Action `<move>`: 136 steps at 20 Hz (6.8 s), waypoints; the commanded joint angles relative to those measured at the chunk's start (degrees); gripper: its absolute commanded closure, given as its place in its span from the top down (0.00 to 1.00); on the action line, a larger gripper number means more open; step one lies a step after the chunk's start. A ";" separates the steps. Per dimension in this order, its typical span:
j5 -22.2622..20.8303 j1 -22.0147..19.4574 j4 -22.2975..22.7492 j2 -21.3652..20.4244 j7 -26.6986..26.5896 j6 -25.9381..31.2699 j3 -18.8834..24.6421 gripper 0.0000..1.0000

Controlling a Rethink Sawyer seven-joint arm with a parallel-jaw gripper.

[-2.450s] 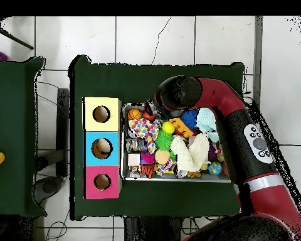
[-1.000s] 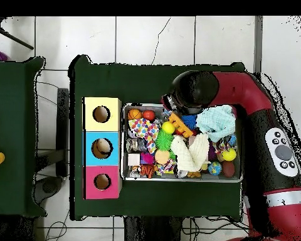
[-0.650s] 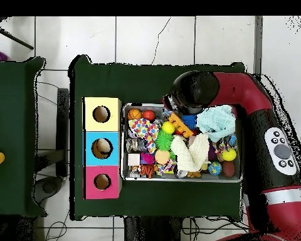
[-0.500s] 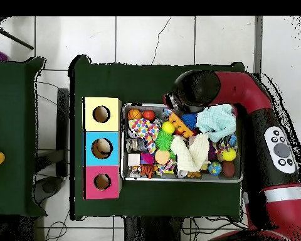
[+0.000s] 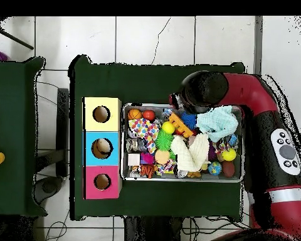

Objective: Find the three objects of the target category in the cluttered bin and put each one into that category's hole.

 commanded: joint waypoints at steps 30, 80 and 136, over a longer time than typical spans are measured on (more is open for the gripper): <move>2.14 -0.51 18.50 -2.47 5.07 -11.80 -4.69 1.00; 4.21 10.67 8.18 3.56 10.02 -14.45 -18.91 1.00; 16.22 17.09 12.91 -1.07 5.01 -13.62 -22.64 1.00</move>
